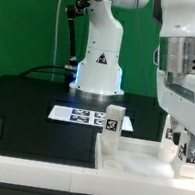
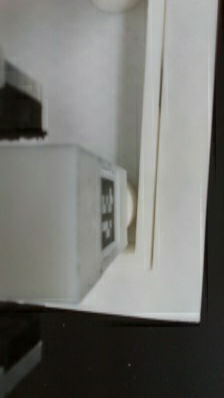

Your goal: Assemble square table

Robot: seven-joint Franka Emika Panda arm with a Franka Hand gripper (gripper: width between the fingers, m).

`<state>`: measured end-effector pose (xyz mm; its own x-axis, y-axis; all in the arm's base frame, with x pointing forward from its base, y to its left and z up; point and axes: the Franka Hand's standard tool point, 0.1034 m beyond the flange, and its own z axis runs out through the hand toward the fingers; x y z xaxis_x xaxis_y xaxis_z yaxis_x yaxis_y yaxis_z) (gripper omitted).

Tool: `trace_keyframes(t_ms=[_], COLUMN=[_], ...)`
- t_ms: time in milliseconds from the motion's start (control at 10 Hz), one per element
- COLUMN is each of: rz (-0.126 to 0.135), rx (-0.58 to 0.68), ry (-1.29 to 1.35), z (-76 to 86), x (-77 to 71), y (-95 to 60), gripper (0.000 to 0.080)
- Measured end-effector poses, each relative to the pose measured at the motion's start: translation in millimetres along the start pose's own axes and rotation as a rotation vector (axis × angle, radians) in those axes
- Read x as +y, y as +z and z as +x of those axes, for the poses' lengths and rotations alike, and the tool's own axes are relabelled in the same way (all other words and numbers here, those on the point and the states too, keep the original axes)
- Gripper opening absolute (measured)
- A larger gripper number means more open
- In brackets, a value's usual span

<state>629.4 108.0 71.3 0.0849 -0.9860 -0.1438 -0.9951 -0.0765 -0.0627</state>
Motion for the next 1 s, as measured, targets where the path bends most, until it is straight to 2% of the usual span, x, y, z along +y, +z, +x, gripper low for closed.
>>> trace_keyframes(t_ms=[100, 200, 300, 600, 800, 900, 1000], rz=[-0.041, -0.059, -0.052, -0.067, -0.107, -0.114, -0.117], rx=[0.030, 0.061, 0.069, 0.074, 0.111, 0.110, 0.109], ry=[-0.157, -0.379, -0.528, -0.772, -1.187, -1.353, -1.363], z=[-7.9, -15.5, -22.2, -17.1, -16.5, -12.7, -12.2], x=[4.8, 4.4, 3.6, 3.3, -0.6, -4.2, -3.3], y=[-0.5, -1.0, 0.6, 0.2, -3.6, -6.4, -5.3], gripper=[0.0585, 0.0585, 0.0637, 0.0649, 0.0649, 0.0649, 0.0649])
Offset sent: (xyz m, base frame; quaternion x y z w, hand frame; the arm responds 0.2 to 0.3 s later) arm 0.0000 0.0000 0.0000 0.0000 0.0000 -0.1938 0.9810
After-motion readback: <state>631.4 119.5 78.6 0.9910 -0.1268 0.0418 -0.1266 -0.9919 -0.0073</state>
